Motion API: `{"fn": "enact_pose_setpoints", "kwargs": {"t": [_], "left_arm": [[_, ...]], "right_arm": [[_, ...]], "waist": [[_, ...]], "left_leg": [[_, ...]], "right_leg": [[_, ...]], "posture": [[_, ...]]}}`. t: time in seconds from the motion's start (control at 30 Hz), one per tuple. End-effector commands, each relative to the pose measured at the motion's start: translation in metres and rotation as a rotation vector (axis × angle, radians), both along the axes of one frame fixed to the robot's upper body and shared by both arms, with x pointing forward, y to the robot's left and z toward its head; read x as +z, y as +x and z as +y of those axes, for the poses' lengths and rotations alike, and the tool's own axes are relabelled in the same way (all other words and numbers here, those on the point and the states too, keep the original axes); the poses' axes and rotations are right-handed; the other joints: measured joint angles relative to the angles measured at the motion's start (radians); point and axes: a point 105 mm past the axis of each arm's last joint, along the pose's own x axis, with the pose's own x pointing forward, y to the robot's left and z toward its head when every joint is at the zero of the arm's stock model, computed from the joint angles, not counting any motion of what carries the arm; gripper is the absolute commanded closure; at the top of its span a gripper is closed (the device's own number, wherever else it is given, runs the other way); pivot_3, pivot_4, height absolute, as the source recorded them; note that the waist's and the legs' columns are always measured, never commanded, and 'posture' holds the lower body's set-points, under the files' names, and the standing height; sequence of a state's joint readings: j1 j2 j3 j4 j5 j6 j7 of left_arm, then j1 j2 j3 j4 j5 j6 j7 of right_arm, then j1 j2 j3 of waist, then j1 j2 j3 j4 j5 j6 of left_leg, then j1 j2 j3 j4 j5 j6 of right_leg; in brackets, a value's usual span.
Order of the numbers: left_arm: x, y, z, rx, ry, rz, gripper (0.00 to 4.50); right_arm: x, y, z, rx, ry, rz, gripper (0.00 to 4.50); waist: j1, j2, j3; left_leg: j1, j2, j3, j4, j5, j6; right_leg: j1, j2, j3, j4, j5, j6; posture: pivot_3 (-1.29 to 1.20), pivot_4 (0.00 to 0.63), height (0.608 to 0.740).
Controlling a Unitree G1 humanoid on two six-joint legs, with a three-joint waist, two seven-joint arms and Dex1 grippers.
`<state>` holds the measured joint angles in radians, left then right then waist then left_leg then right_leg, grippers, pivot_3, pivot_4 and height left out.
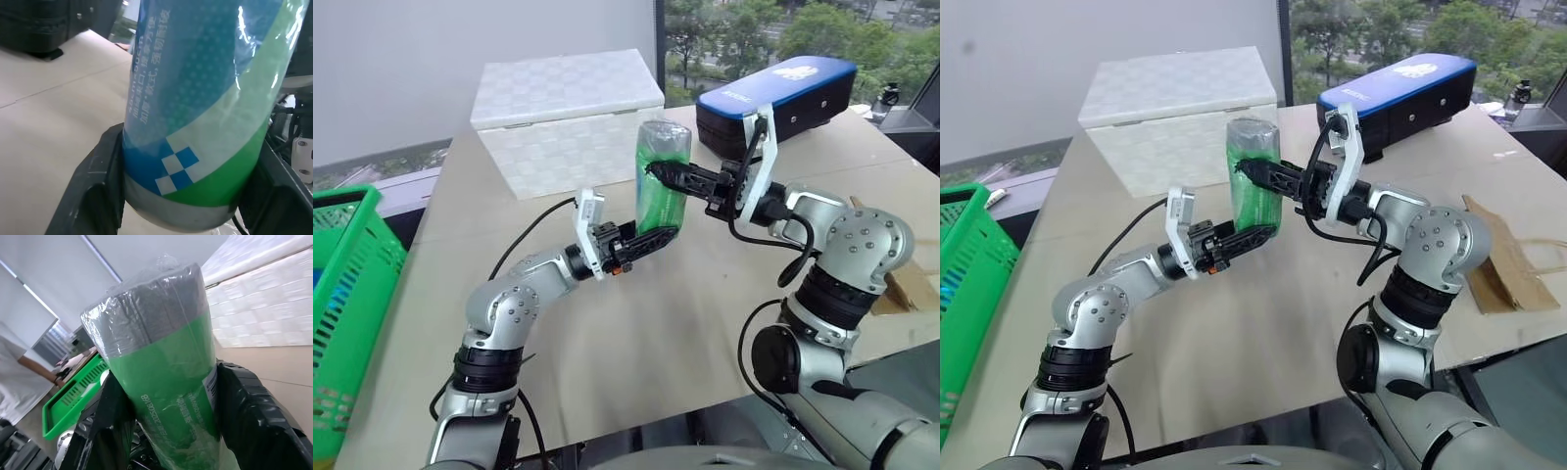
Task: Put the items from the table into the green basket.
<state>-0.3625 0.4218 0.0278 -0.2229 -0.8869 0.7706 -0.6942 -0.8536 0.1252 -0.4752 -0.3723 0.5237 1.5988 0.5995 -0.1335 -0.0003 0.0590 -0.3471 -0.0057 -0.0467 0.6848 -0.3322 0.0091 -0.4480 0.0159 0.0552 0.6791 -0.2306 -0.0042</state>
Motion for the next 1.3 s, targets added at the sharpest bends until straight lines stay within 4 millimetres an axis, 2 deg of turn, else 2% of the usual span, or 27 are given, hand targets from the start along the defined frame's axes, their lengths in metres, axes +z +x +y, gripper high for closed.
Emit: {"fn": "enact_pose_setpoints", "kwargs": {"t": [0.03, 0.1, 0.17, 0.3, 0.37, 0.47, 0.5, 0.63, 0.73, 0.8, 0.87, 0.9, 0.97, 1.03, 1.13, 1.23, 1.27, 1.3], "left_arm": [[0.018, -0.001, 0.0, -0.001, -0.025, -0.086, 2.27], [0.023, 0.001, 0.008, 0.033, -0.038, -0.093, 2.27], [0.023, 0.002, 0.023, 0.091, -0.046, -0.086, 2.27], [0.016, 0.002, 0.049, 0.213, 0.018, -0.092, 2.27], [0.02, 0.006, 0.066, 0.312, 0.071, -0.13, 2.27], [0.036, 0.013, 0.096, 0.49, 0.165, -0.213, 2.27], [0.042, 0.014, 0.104, 0.541, 0.208, -0.249, 2.27], [0.064, 0.013, 0.138, 0.765, 0.407, -0.388, 2.27], [0.088, 0.014, 0.194, 1.073, 0.484, -0.383, 2.27], [0.104, 0.009, 0.237, 1.285, 0.556, -0.38, 2.27], [0.116, 0.001, 0.267, 1.425, 0.611, -0.366, 2.27], [0.12, -0.003, 0.278, 1.473, 0.615, -0.352, 2.27], [0.123, -0.017, 0.315, 1.625, 0.619, -0.248, 2.27], [0.118, -0.025, 0.337, 1.709, 0.619, -0.155, 2.27], [0.1, -0.026, 0.351, 1.711, 0.634, -0.032, 2.27], [0.086, -0.024, 0.349, 1.658, 0.648, 0.016, 2.27], [0.086, -0.026, 0.35, 1.664, 0.659, 0.014, 1.32], [0.086, -0.028, 0.353, 1.686, 0.672, 0.006, 1.03]], "right_arm": [[0.013, -0.006, 0.007, 0.049, 0.024, -0.098, 2.64], [0.017, 0.002, 0.0, -0.013, 0.025, -0.152, 2.64], [0.017, 0.004, -0.01, -0.019, 0.013, -0.185, 1.62], [0.0, 0.007, -0.035, -0.076, -0.207, -0.31, 0.02], [-0.002, 0.006, -0.047, -0.11, -0.331, -0.433, 0.02], [-0.022, -0.008, -0.054, -0.059, -0.645, -0.704, 0.02], [-0.027, -0.015, -0.056, -0.019, -0.682, -0.753, 0.02], [-0.01, -0.034, -0.057, 0.04, -0.476, -0.79, 0.02], [-0.008, -0.049, -0.053, 0.137, -0.458, -0.87, 0.02], [-0.01, -0.051, -0.051, 0.158, -0.474, -0.904, 0.02], [-0.009, -0.052, -0.049, 0.177, -0.449, -0.91, 0.02], [-0.009, -0.053, -0.048, 0.188, -0.446, -0.911, 0.02], [-0.003, -0.053, -0.044, 0.205, -0.415, -0.926, 0.02], [0.004, -0.054, -0.041, 0.207, -0.377, -0.946, 0.02], [0.013, -0.058, -0.037, 0.218, -0.331, -0.976, 0.02], [0.016, -0.062, -0.035, 0.237, -0.309, -0.993, 0.02], [0.016, -0.063, -0.036, 0.241, -0.306, -0.992, 0.0], [0.017, -0.064, -0.036, 0.24, -0.302, -0.989, 0.0]], "waist": [[-0.009, 0.0, -0.001], [-0.018, 0.0, -0.001], [-0.02, 0.0, -0.001], [-0.013, -0.001, -0.004], [-0.005, -0.001, -0.004], [0.019, -0.001, -0.004], [0.029, -0.003, -0.005], [0.055, -0.004, -0.005], [0.101, -0.005, -0.006], [0.126, -0.008, -0.007], [0.144, -0.009, -0.007], [0.152, -0.009, -0.008], [0.174, -0.01, -0.008], [0.188, -0.01, -0.008], [0.208, -0.013, -0.01], [0.23, -0.018, -0.013], [0.233, -0.021, -0.015], [0.235, -0.023, -0.016]], "left_leg": [[0.0, 0.0, -0.001, 0.0, 0.0, 0.0], [0.0, 0.0, -0.001, 0.0, 0.001, -0.001], [0.0, 0.0, -0.002, 0.0, 0.001, -0.002], [0.0, 0.0, -0.005, 0.0, 0.002, -0.002], [0.0, -0.001, -0.005, -0.001, 0.002, -0.002], [-0.001, -0.001, -0.005, 0.0, 0.002, -0.002], [0.0, -0.001, -0.005, -0.001, 0.001, -0.002], [0.001, 0.0, -0.005, -0.001, 0.001, -0.002], [0.002, 0.0, -0.005, -0.001, 0.001, -0.002], [0.002, 0.0, -0.007, -0.001, 0.001, -0.002], [0.002, 0.0, -0.01, -0.002, 0.002, -0.002], [0.001, 0.0, -0.011, -0.002, 0.002, -0.002], [0.001, -0.001, -0.012, -0.002, 0.003, -0.005], [0.0, -0.002, -0.012, -0.002, 0.003, -0.005], [0.0, -0.003, -0.013, -0.002, 0.003, -0.005], [-0.001, -0.003, -0.016, -0.002, 0.003, -0.006], [-0.001, -0.003, -0.017, -0.002, 0.003, -0.006], [-0.002, -0.003, -0.018, -0.002, 0.003, -0.006]], "right_leg": [[0.0, 0.0, 0.0, 0.0, 0.0, 0.0], [0.0, 0.0, -0.001, 0.0, 0.0, 0.0], [0.001, 0.0, -0.001, 0.001, 0.0, 0.0], [0.002, 0.0, -0.003, 0.0, 0.0, 0.0], [0.002, 0.0, -0.003, -0.001, 0.0, 0.0], [0.002, 0.0, -0.003, -0.001, 0.0, 0.0], [0.002, 0.0, -0.003, -0.001, 0.0, 0.0], [0.002, 0.002, -0.003, -0.001, 0.0, 0.0], [0.003, 0.001, -0.003, 0.0, 0.0, 0.0], [0.003, 0.002, -0.005, -0.001, 0.0, 0.0], [0.003, 0.002, -0.008, -0.001, 0.0, 0.0], [0.003, 0.002, -0.009, -0.002, 0.0, -0.001], [0.003, 0.0, -0.011, -0.002, 0.0, -0.001], [0.003, -0.002, -0.011, -0.003, 0.0, -0.001], [0.004, -0.002, -0.012, -0.003, 0.0, -0.001], [0.004, -0.003, -0.015, -0.004, 0.0, -0.001], [0.004, -0.003, -0.015, -0.004, 0.0, -0.001], [0.004, -0.003, -0.015, -0.005, 0.0, -0.001]], "posture": [[-0.09, 0.004, 0.74], [-0.08, 0.008, 0.74], [-0.07, 0.006, 0.74], [-0.05, 0.005, 0.74], [-0.02, 0.002, 0.74], [0.01, 0.0, 0.74], [0.02, 0.0, 0.74], [0.09, 0.0, 0.74], [0.14, 0.0, 0.74], [0.15, 0.0, 0.74], [0.17, 0.0, 0.74], [0.17, 0.0, 0.74], [0.17, 0.0, 0.74], [0.17, 0.0, 0.74], [0.18, 0.0, 0.74], [0.18, 0.0, 0.74], [0.18, 0.0, 0.74], [0.18, 0.0, 0.74]]}}
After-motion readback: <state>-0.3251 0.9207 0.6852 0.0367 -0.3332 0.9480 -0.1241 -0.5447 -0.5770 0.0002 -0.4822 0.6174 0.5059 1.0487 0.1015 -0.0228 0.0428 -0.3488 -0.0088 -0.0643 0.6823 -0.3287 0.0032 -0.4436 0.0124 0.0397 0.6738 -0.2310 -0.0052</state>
